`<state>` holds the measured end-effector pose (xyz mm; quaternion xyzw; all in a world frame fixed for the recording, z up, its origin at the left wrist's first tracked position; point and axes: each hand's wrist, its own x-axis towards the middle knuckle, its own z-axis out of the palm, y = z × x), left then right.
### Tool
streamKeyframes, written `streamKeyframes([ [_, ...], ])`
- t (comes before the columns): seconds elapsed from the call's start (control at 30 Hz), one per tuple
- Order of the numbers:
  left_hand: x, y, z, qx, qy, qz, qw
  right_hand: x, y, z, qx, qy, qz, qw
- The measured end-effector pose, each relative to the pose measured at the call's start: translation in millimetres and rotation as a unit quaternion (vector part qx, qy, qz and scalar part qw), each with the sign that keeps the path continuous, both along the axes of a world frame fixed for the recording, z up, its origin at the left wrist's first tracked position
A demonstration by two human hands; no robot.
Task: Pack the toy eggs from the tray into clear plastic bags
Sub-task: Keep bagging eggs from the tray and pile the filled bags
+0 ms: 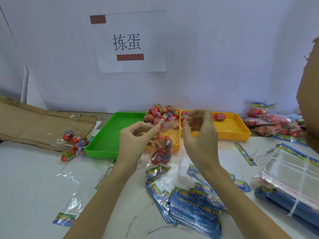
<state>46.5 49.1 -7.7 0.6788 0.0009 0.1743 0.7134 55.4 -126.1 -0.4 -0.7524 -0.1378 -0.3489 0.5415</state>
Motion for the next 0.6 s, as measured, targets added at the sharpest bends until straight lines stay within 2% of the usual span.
streamKeyframes([
  [0.07,-0.6,-2.2,-0.9,0.015,-0.02,-0.004,1.0,-1.0,0.5,-0.4,-0.069,-0.102,0.011,0.992],
  [0.13,-2.0,-3.9,-1.5,0.023,-0.034,-0.014,0.999,-1.3,1.9,-2.1,-0.136,-0.141,0.046,0.98],
  [0.23,-3.4,-4.3,-2.0,0.053,-0.057,-0.028,0.997,-2.7,7.6,-7.0,-0.189,-0.134,0.054,0.971],
  [0.4,-6.0,-6.0,-1.9,0.083,-0.085,-0.045,0.992,-3.2,7.2,-9.4,-0.21,-0.105,0.002,0.972],
  [0.6,-6.0,-2.8,-0.3,0.222,-0.149,-0.039,0.963,-5.3,1.4,-3.4,-0.228,-0.132,-0.033,0.964],
])
